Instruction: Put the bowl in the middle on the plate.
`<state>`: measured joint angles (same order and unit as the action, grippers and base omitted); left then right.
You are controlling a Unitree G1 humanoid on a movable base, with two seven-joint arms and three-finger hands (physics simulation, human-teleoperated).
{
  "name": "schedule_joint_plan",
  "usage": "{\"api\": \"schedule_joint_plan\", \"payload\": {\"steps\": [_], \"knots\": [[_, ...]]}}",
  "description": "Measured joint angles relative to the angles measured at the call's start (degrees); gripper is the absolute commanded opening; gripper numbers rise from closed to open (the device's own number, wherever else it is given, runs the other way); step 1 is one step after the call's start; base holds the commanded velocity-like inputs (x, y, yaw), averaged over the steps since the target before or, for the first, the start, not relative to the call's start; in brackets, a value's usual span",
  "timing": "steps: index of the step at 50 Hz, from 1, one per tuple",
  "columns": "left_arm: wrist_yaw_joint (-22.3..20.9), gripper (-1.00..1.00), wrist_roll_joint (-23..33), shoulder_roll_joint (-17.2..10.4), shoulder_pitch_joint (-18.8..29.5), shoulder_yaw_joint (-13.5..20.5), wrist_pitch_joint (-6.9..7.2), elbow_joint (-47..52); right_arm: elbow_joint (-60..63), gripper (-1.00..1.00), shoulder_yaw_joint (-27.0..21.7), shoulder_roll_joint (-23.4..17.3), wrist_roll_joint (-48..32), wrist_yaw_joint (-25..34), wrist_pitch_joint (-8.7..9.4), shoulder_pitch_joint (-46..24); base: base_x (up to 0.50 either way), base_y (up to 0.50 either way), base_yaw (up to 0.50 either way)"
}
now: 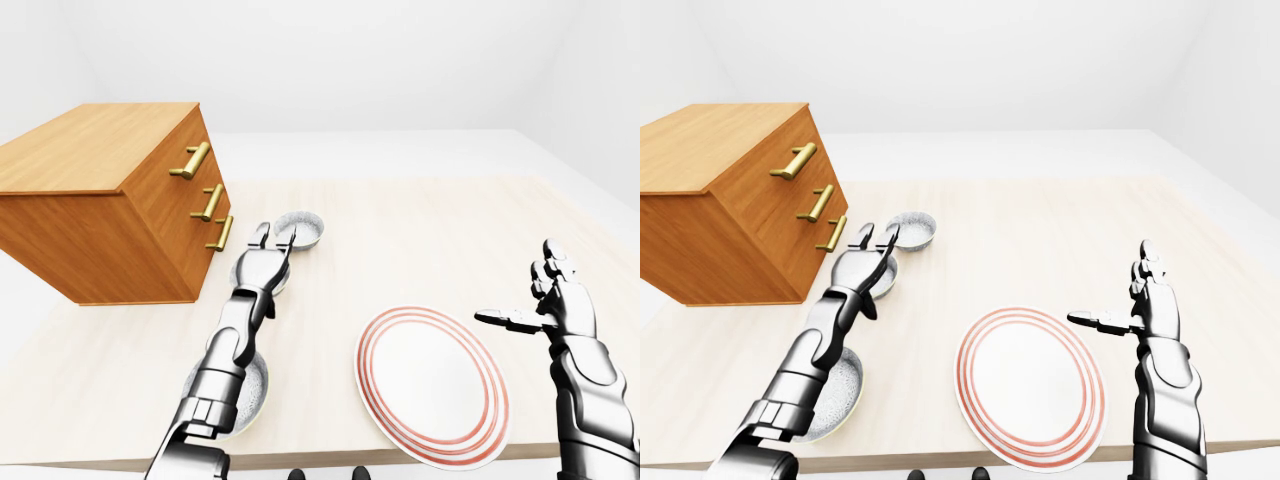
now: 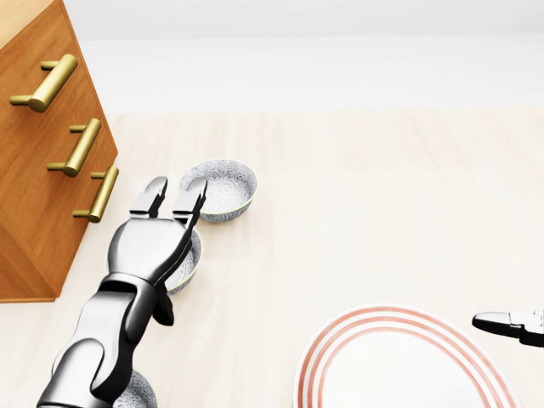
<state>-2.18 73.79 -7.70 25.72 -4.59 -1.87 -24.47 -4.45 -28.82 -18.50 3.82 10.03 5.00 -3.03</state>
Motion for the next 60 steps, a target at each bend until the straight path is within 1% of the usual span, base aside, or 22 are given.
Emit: {"api": "schedule_joint_plan", "payload": {"steps": [9, 22, 35, 50, 60], "knots": [[0.5, 1.00, 3.1, -0.2, 0.3, -0.1, 0.20, -1.0, -0.3, 1.00, 0.1, -0.1, 0.0, 0.0, 0.00, 0.0, 0.00, 0.00, 0.00], [0.6, 1.00, 4.5, -0.2, 0.6, -0.1, 0.45, -2.5, -0.1, 1.00, 0.0, -0.1, 0.0, 0.0, 0.00, 0.0, 0.00, 0.00, 0.00], [2.1, 1.00, 4.3, -0.6, 2.4, 0.0, 0.45, -6.7, 0.2, 1.00, 0.0, 0.0, -0.1, 0.0, 0.00, 0.1, 0.00, 0.00, 0.00], [5.4, 1.00, 3.1, -1.7, 6.3, 0.1, 0.52, -15.1, 0.7, 1.00, 0.0, 0.3, -0.4, 0.2, 0.00, 0.3, 0.00, 0.00, 0.00], [7.8, 1.00, 2.1, -1.9, 8.7, -0.2, 0.57, -20.6, 1.2, 1.00, -0.1, 0.3, -0.4, 0.3, 0.00, 0.4, 0.00, 0.00, 0.00]]}}
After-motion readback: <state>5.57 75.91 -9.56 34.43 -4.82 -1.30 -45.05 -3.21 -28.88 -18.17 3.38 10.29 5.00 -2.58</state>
